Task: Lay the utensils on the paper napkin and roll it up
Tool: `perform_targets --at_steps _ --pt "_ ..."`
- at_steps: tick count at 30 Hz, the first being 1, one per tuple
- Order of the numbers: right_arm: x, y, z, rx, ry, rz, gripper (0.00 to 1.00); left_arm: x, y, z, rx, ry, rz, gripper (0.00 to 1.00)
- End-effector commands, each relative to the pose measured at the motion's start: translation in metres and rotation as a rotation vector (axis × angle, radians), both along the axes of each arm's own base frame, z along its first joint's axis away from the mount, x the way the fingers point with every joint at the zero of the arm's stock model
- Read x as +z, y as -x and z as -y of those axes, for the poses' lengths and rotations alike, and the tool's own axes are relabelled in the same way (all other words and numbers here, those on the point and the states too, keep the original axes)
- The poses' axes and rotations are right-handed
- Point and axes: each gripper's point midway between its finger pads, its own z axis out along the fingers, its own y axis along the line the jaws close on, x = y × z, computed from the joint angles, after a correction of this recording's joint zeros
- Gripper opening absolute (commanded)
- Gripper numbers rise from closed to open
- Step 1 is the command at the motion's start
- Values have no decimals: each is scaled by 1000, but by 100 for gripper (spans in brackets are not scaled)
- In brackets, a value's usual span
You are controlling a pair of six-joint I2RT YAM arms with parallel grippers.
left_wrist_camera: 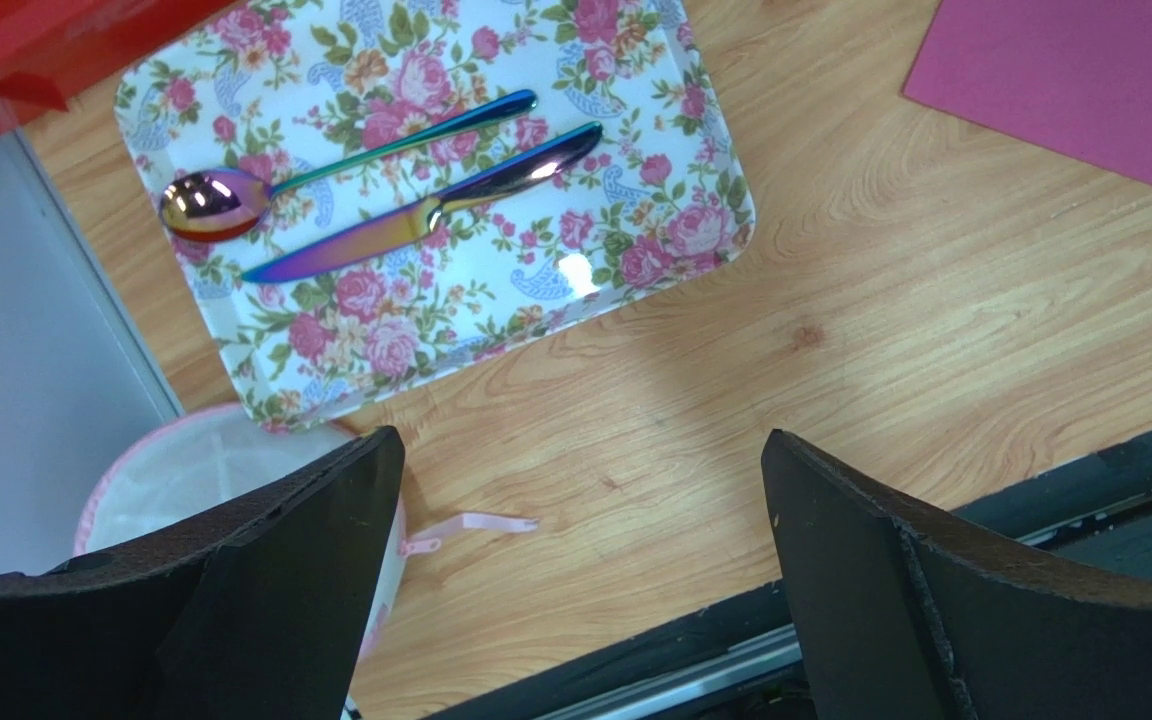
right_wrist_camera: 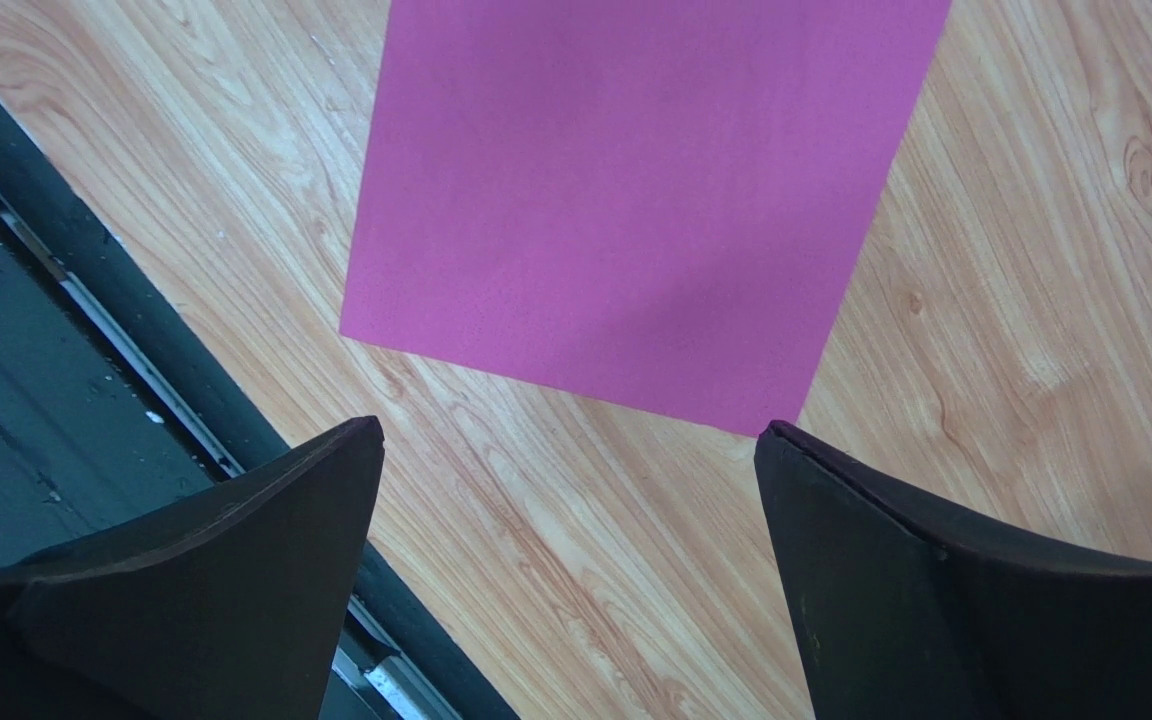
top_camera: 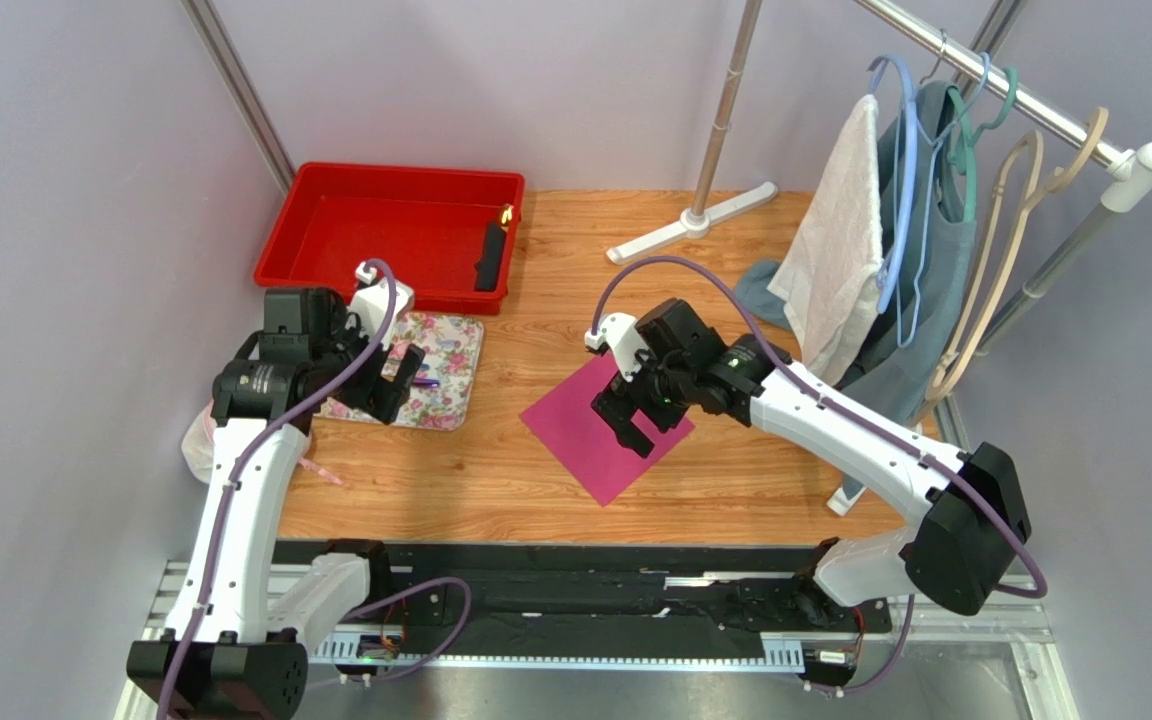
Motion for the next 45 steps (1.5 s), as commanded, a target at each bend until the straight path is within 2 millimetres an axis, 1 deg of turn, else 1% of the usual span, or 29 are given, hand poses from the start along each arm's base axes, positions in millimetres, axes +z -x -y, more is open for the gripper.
perform_targets --at_steps 1,3,4,5,6,8,9,10,12,13,15,16,18,19,21,22,23,24,25,26,28,30,31,33,34,38,40,44,45 --pt "25 -5 -14 25 -68 5 100 18 -16 6 -132 -34 64 99" --pt "29 -5 -15 36 -72 3 100 19 -25 4 -141 -58 74 99" --pt "30 -6 -15 35 -72 3 100 13 -32 2 -161 -82 53 99" --pt "34 -6 -17 40 -79 5 100 13 -37 -1 -161 -97 56 98" --pt "34 -6 -16 39 -74 -4 100 16 -48 -5 -152 -120 84 97" --pt "35 -10 -16 30 -70 -5 100 11 -59 -5 -210 -143 98 98" --pt "35 -9 -16 30 -67 -15 100 11 -65 2 -262 -135 119 98" --pt "34 -10 -16 28 -66 -22 100 2 -71 -6 -300 -166 111 98" --pt "35 -10 -17 32 -76 -33 100 -3 -82 -7 -346 -179 124 98" --pt "35 -11 -16 31 -78 -39 100 -10 -91 -10 -386 -194 103 98" --pt "35 -10 -18 40 -88 -57 100 -17 -97 -9 -445 -182 71 98" --pt "37 -11 -18 40 -93 -60 100 -23 -106 -14 -485 -193 57 96" --pt "36 -10 -19 49 -105 -84 100 -31 -107 -12 -566 -173 37 94" --pt "38 -12 -19 47 -113 -89 100 -39 -112 -15 -629 -203 39 91" --pt "37 -11 -21 60 -125 -110 100 -48 -117 -17 -690 -235 48 90" --pt "37 -14 -20 55 -130 -116 100 -59 -120 -19 -746 -263 39 89" --pt "38 -14 -21 64 -144 -128 100 -65 -121 -20 -773 -270 27 85" --pt "36 -14 -21 65 -142 -139 100 -70 -122 -21 -793 -276 16 83" --pt "37 -17 -20 58 -146 -143 100 -83 -126 -24 -833 -286 -6 80" --pt "41 -18 -21 64 -162 -141 100 -91 -124 -27 -854 -292 -34 77" --pt "41 -23 -19 57 -170 -151 100 -106 -128 -34 -889 -306 -74 72" --pt "44 -24 -21 68 -188 -163 100 -114 -126 -35 -932 -287 -94 71" --pt "43 -27 -20 63 -190 -172 100 -122 -125 -36 -970 -291 -102 70" --pt "47 -28 -20 67 -201 -183 100 -130 -124 -39 -1017 -315 -109 70" --pt "48 -31 -19 60 -206 -185 100 -137 -123 -40 -1050 -326 -108 68" --pt "50 -37 -16 54 -220 -194 100 -148 -132 -41 -1075 -338 -98 67" --pt "51 -39 -13 46 -228 -199 100 -156 -133 -43 -1086 -335 -116 66" --pt "49 -41 -9 42 -227 -202 100 -169 -123 -46 -1126 -343 -158 65" --pt "48 -41 -7 37 -225 -202 100 -171 -121 -49 -1136 -357 -169 62"
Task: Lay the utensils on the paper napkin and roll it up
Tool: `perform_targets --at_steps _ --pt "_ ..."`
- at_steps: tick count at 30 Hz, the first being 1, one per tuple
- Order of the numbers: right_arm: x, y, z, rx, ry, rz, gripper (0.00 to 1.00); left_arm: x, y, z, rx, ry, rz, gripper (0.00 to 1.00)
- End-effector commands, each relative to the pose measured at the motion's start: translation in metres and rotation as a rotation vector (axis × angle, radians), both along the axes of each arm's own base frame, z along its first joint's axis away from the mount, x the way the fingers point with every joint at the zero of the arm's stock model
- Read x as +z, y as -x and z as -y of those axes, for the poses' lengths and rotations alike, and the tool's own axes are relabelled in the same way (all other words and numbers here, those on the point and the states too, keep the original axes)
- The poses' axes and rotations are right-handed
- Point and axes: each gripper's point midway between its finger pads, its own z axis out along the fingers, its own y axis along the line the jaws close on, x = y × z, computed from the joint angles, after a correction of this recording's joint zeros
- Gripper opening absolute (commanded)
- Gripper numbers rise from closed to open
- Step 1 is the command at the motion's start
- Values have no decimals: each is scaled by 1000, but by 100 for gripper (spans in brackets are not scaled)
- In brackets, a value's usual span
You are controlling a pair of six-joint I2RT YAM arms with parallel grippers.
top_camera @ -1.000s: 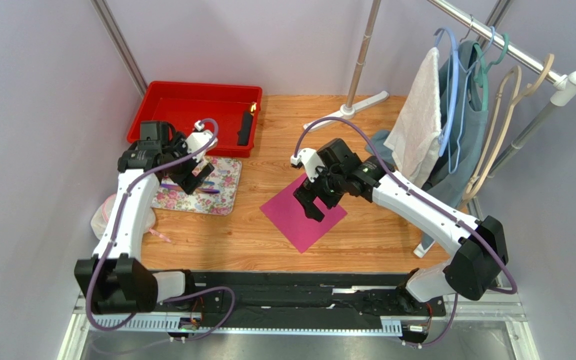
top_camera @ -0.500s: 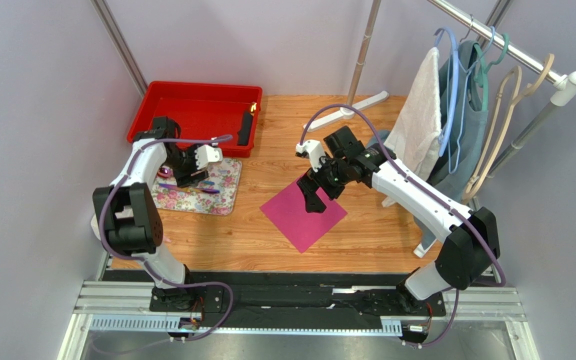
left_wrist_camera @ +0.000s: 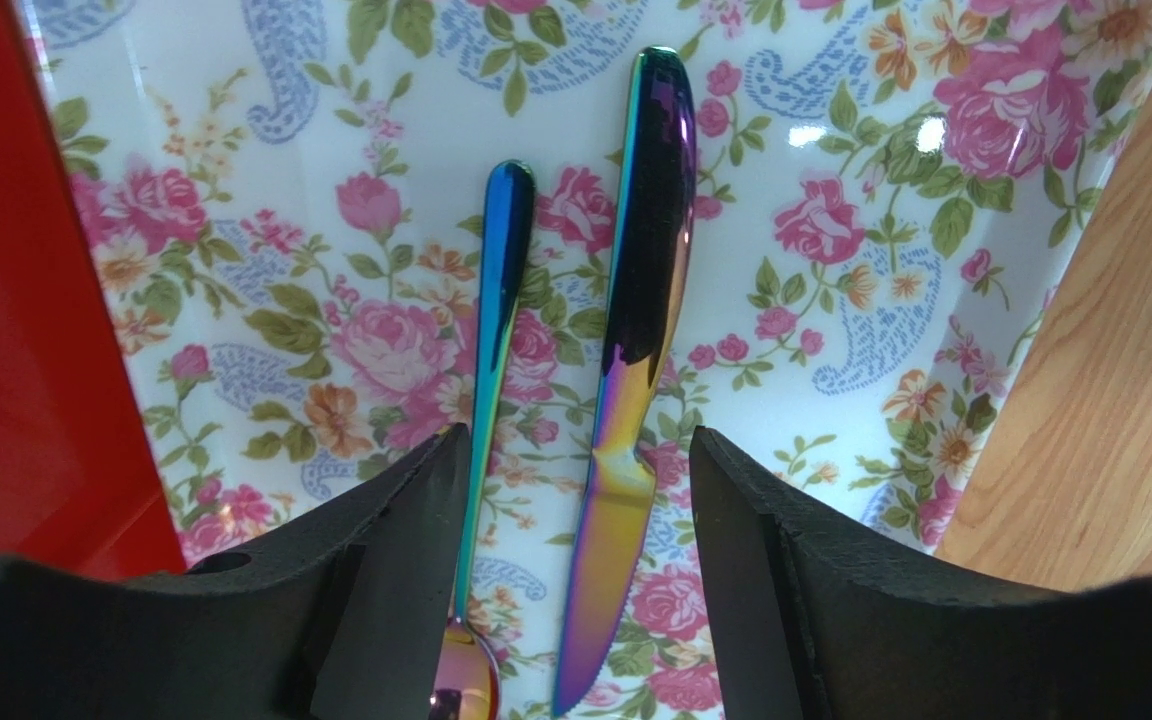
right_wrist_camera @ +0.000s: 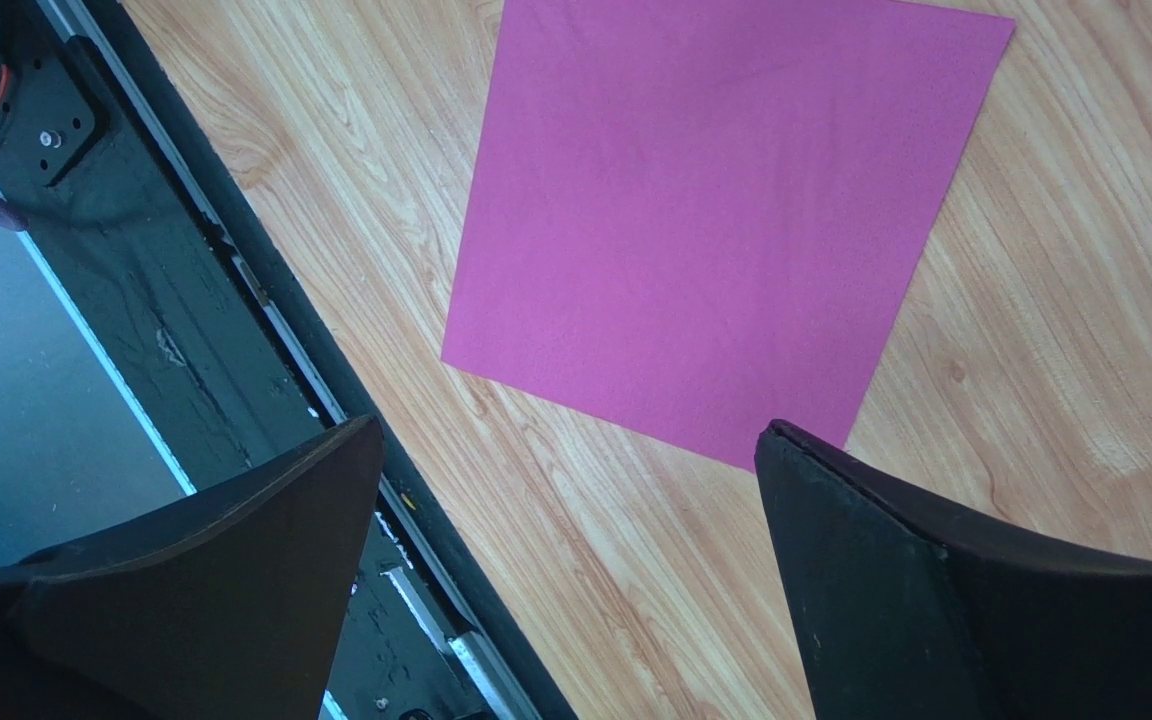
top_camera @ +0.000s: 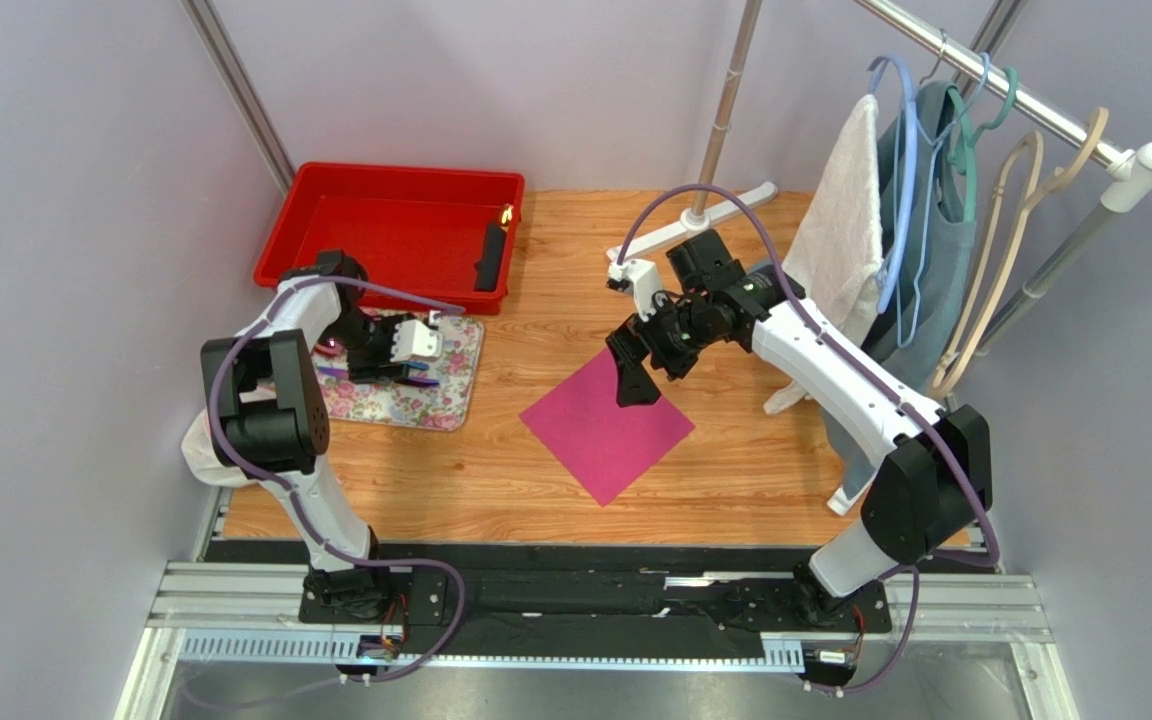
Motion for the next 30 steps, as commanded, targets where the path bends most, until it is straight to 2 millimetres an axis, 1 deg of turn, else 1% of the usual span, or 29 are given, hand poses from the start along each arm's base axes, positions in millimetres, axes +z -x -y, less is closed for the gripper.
perform_targets --at_steps 1,6,11,13,15,17,23,26,27,29,30 --pt "9 -6 -1 20 -33 23 100 -7 7 -2 -93 -15 0 61" --pt "7 -7 0 17 -41 6 100 -14 11 -2 -90 -14 -20 56" --pt "7 -9 1 15 -44 6 100 -21 7 -5 -84 -26 -32 56" --pt "7 -9 1 15 -46 1 100 -24 7 -5 -87 -27 -40 54" --pt "7 -9 0 16 -54 -6 100 -24 3 -3 -90 -23 -36 52" --pt "6 -9 -1 18 -59 -16 100 -24 4 -3 -94 -28 -47 49" --pt "6 -10 -3 15 -66 -28 100 -26 6 -1 -144 -49 -69 34" --pt "7 -10 -4 15 -73 -32 100 -27 6 0 -152 -62 -75 24" --pt "8 -11 -4 13 -75 -32 100 -27 6 1 -155 -65 -78 19" --pt "8 -10 -5 10 -79 -38 100 -26 9 2 -159 -65 -86 12" --pt "8 -11 -5 7 -80 -39 100 -24 10 4 -163 -62 -82 6"
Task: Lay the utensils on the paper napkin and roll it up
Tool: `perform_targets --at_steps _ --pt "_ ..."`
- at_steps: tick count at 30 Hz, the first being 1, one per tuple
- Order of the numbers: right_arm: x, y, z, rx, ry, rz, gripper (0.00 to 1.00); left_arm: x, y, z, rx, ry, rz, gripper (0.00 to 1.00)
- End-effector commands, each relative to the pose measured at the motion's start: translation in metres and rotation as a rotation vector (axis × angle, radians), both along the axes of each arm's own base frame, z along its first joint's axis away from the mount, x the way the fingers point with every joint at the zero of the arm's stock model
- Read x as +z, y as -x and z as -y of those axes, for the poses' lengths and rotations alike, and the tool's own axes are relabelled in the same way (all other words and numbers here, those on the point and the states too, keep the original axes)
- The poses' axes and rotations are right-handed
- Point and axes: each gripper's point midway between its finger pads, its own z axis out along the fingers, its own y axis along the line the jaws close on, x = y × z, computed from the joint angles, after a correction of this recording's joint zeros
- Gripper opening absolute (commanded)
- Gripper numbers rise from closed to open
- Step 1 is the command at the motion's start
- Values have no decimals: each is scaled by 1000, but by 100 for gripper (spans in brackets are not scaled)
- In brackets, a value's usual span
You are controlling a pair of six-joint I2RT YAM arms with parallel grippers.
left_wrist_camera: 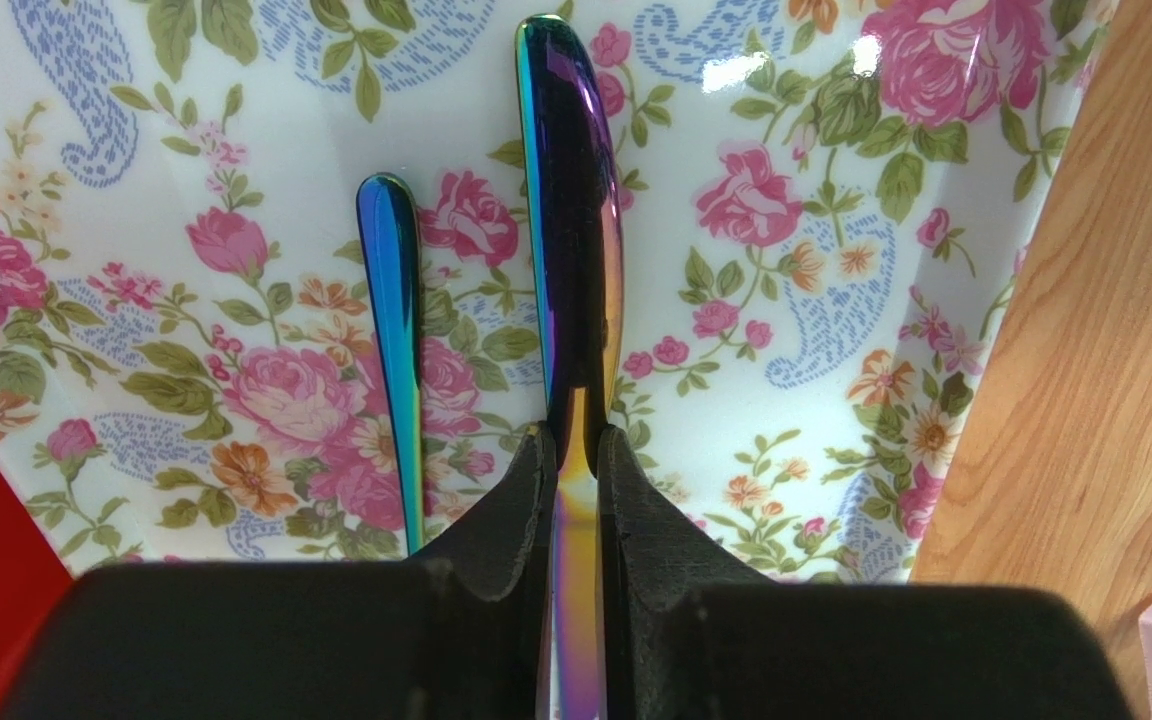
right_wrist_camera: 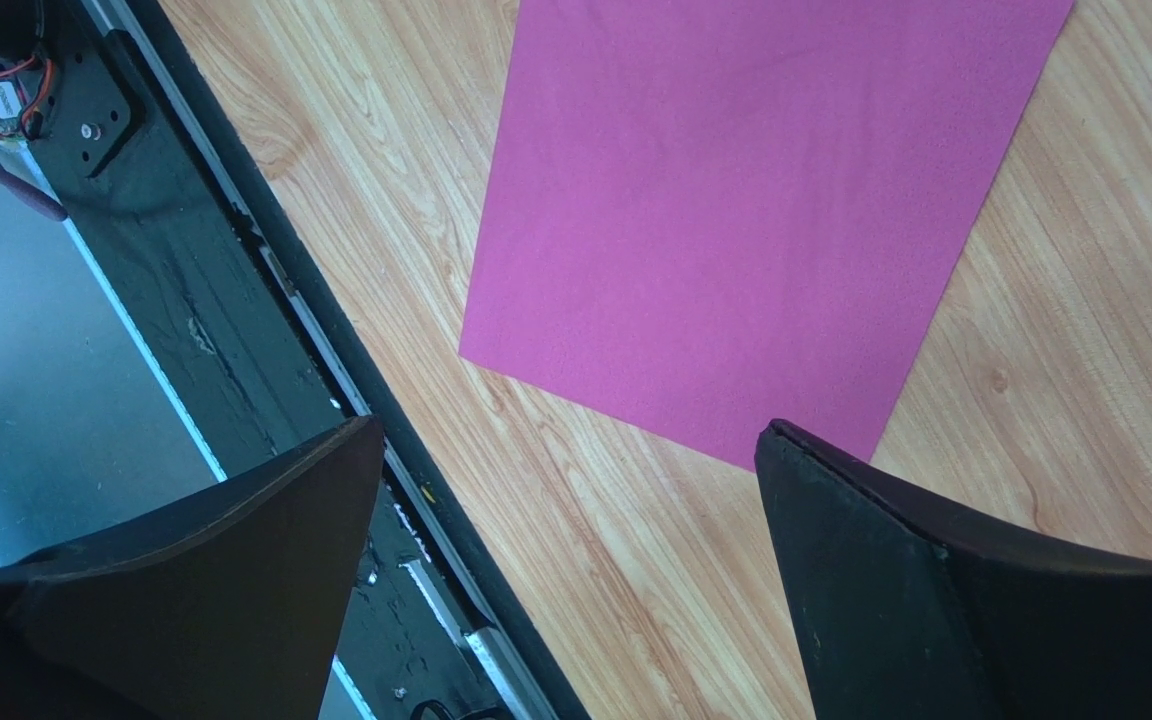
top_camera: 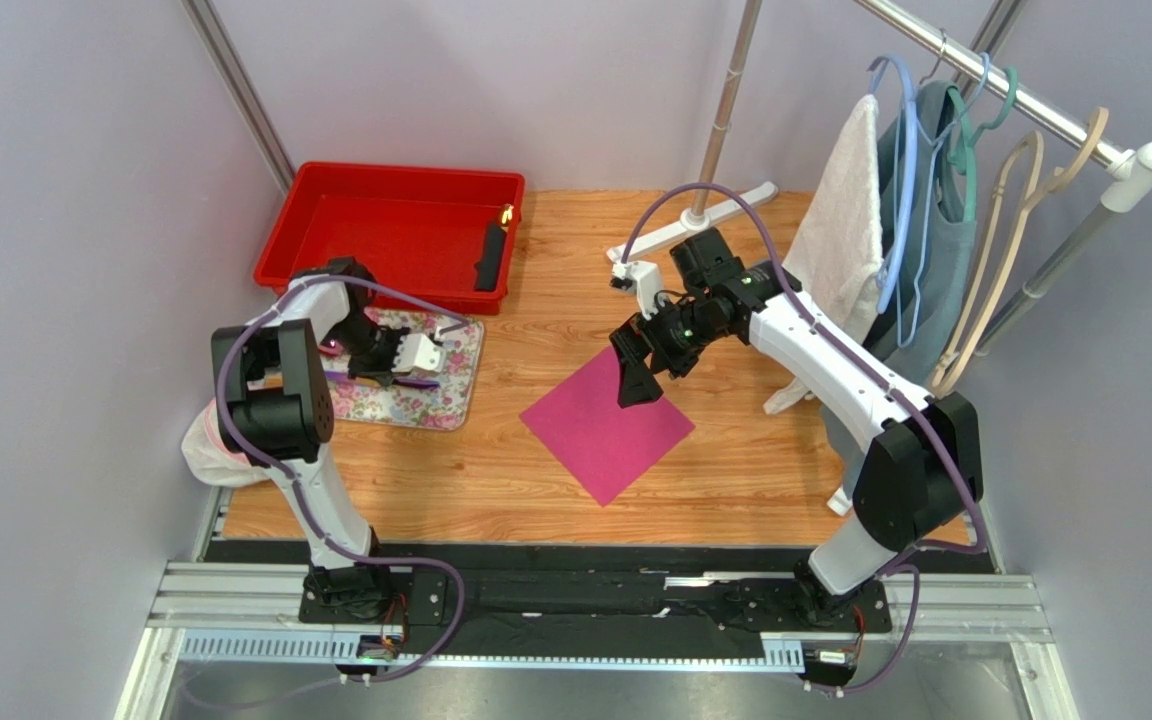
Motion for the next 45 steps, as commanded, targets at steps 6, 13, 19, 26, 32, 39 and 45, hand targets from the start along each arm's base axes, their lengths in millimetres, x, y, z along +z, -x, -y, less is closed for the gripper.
perform_targets --at_steps 6,13,19,26,32,39,45 --pt "21 -11 -11 -31 -68 15 100 30 3 22 -75 62 75 0" --pt "26 -17 -24 -88 -130 -64 100 62 12 37 -126 86 134 0" --pt "27 -27 -49 -138 -224 -174 100 87 17 60 -187 118 187 0" --pt "38 -37 -94 -132 -346 -330 100 124 45 119 -364 165 256 0" --pt "23 -25 -115 -88 -325 -380 99 143 72 162 -506 198 291 0" --pt "21 -4 -131 -23 -366 -436 97 153 88 195 -586 243 289 0" --pt "13 11 -146 14 -379 -491 90 158 88 206 -595 261 285 0"
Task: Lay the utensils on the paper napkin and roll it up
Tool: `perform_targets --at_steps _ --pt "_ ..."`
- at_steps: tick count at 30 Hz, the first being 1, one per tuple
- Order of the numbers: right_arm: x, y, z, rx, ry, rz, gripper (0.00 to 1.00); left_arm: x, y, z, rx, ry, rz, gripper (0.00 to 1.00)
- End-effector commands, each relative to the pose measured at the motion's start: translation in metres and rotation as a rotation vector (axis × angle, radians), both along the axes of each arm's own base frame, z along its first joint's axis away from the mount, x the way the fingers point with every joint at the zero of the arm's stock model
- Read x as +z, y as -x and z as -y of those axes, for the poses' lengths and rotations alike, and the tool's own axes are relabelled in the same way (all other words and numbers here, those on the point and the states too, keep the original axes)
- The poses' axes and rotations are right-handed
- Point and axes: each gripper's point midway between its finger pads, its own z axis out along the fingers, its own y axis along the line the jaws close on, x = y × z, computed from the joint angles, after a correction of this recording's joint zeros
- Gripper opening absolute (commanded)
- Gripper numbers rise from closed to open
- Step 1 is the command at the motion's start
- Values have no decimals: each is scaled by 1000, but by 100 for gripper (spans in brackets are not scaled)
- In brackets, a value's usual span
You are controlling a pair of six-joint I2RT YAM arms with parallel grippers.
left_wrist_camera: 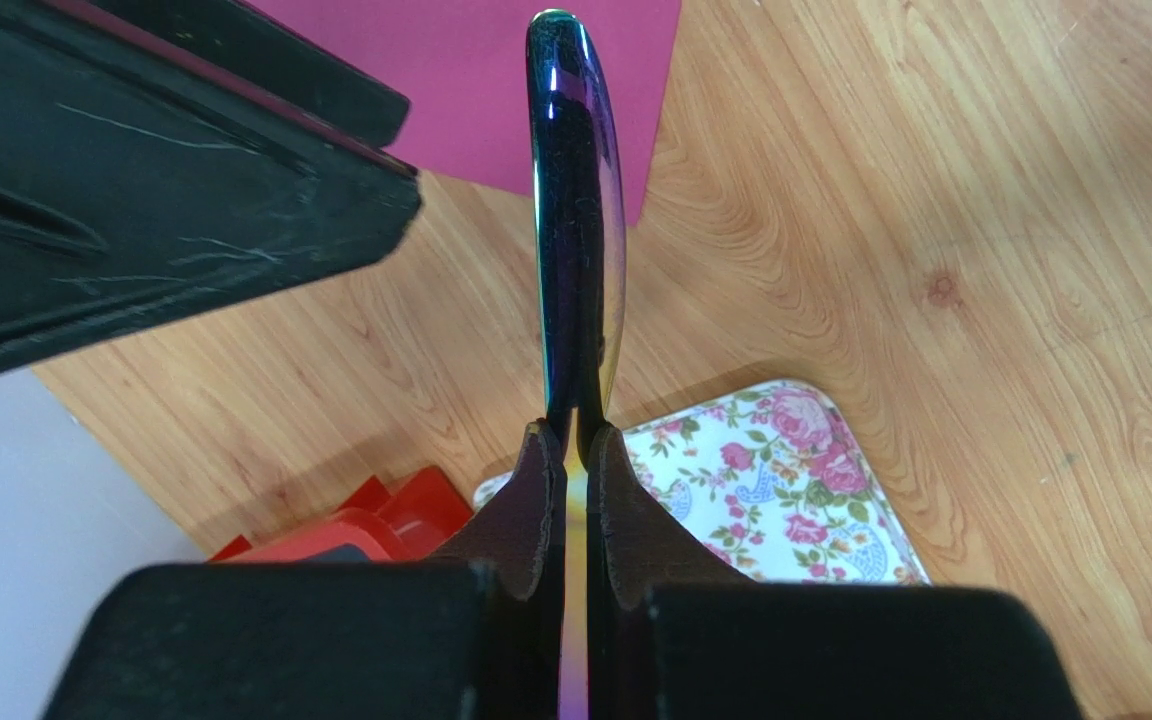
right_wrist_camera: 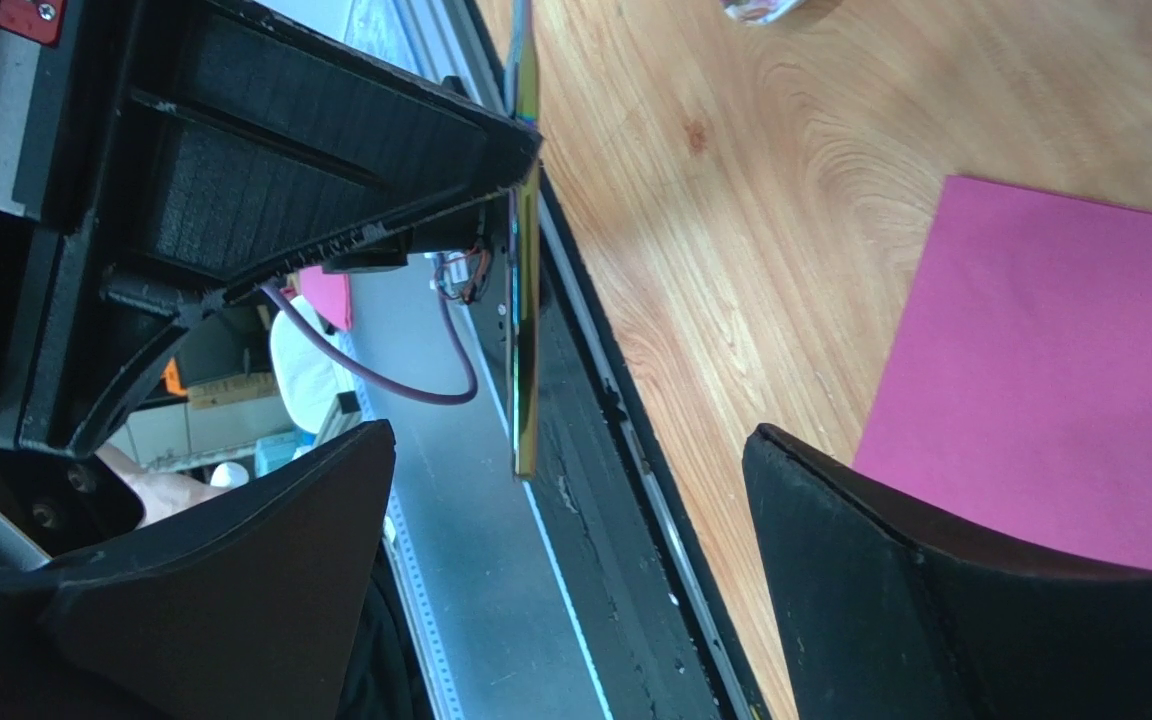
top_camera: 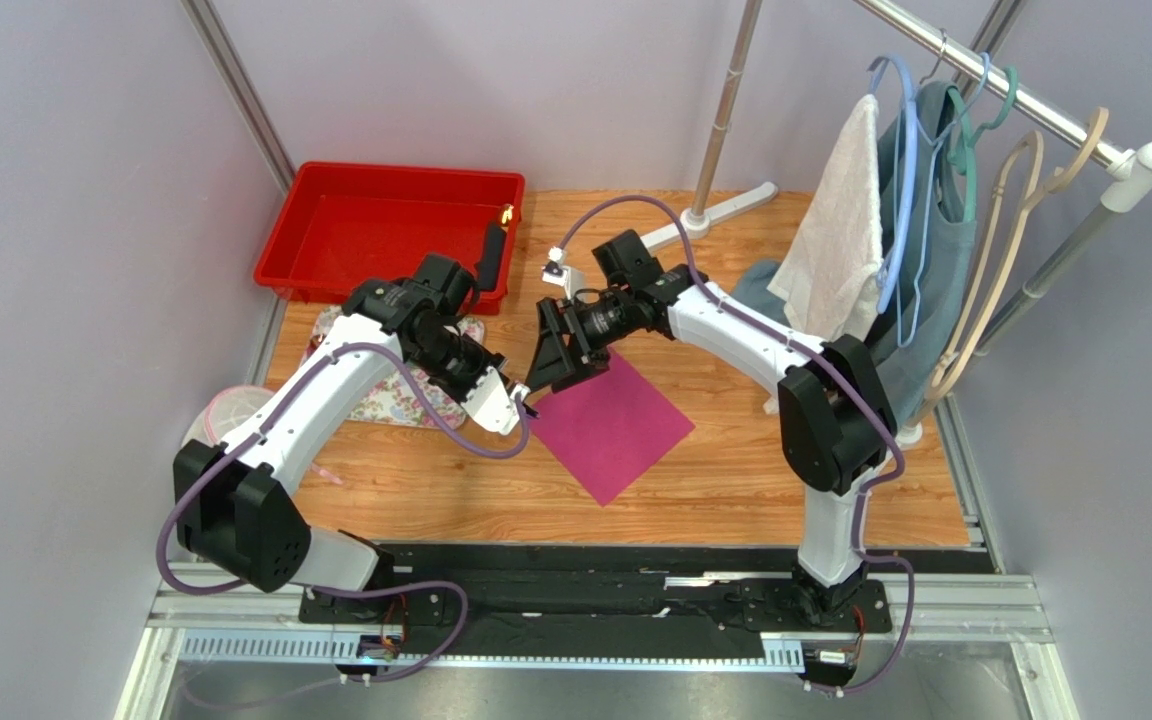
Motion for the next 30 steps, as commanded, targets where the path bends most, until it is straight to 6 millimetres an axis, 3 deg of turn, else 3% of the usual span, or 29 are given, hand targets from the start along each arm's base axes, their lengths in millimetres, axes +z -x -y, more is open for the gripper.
perform_targets --at_steps 1,9,12,13,15,16,18,19,23,25,27,28,29,30 --pt "5 10 -18 46 -61 -22 88 19 4 17 -30 72 0 0" --pt "5 20 -39 90 -112 -67 74 22 7 26 -37 86 -8 0" --pt "7 23 -44 102 -131 -102 64 21 8 28 -44 85 -8 0" --pt "7 24 -46 107 -134 -105 54 22 8 29 -45 87 -8 0" --pt "10 24 -46 110 -148 -108 43 22 8 29 -44 85 -6 0" --pt "13 25 -46 112 -155 -105 27 23 8 29 -42 87 -5 0" --pt "16 26 -46 115 -162 -109 8 27 9 29 -25 97 -11 0" --pt "17 24 -45 107 -164 -110 0 29 8 30 -16 105 -9 4" --pt "38 17 -36 63 -197 -97 0 54 12 34 126 203 -29 40" --pt "45 10 -28 31 -203 -63 0 87 13 42 192 333 -24 56" --pt "61 8 -20 12 -223 -14 0 114 19 42 374 466 -109 61" --pt "65 3 -15 -2 -228 7 0 131 10 44 429 548 -91 62" --pt "70 1 -12 -11 -231 23 0 141 12 44 590 634 -209 72" --pt "78 -2 -7 -34 -233 53 0 150 10 36 694 709 -235 75"
